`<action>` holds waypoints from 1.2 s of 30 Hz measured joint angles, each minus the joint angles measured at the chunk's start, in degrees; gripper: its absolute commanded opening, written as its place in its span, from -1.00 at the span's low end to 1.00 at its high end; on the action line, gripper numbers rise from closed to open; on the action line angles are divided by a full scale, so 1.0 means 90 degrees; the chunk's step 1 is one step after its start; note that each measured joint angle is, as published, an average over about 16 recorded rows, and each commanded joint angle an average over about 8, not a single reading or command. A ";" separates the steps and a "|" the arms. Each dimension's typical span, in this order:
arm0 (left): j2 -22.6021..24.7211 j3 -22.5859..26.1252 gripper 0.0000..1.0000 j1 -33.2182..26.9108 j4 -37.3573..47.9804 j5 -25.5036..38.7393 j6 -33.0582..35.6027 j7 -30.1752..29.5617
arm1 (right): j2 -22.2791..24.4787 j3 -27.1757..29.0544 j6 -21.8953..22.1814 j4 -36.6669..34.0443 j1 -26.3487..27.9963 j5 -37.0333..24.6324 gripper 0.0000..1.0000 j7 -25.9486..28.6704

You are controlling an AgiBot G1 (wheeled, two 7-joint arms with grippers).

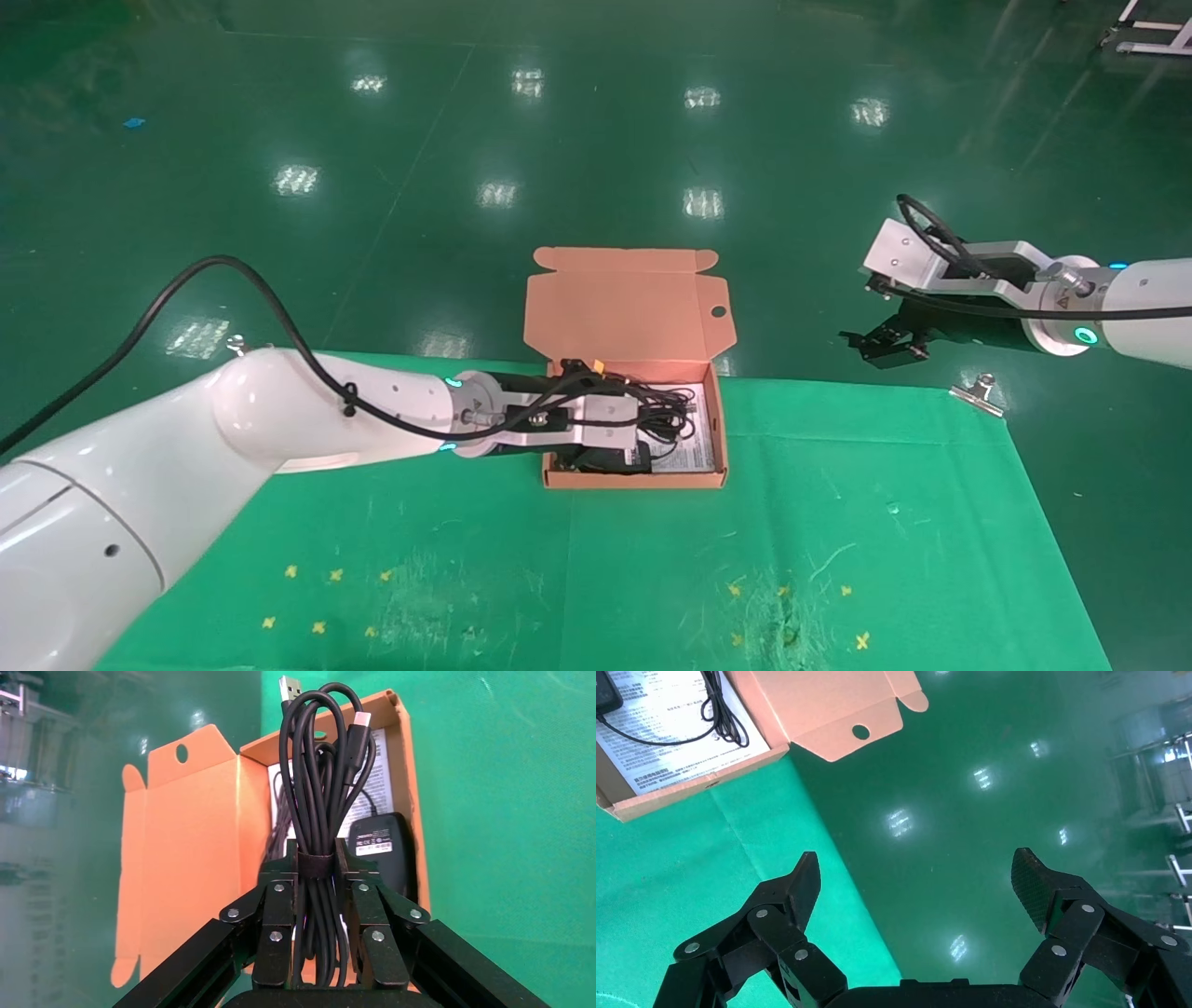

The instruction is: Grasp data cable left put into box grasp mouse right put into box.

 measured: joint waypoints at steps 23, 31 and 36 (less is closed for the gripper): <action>-0.0945 -0.0168 1.00 -0.0634 -0.1088 0.0167 -0.0084 -0.0810 | 0.0093 0.0026 -0.0039 0.0460 0.0603 -0.0339 1.00 -0.0194; -0.1362 -0.0578 1.00 -0.0440 -0.1531 -0.0109 0.0323 -0.1163 | 0.0231 0.0277 -0.0415 0.0784 0.0487 -0.0119 1.00 -0.0283; -0.1669 -0.1031 1.00 -0.0128 -0.1796 -0.0483 0.0770 -0.1338 | 0.0358 0.0624 -0.0767 0.1007 0.0133 0.0350 1.00 -0.0288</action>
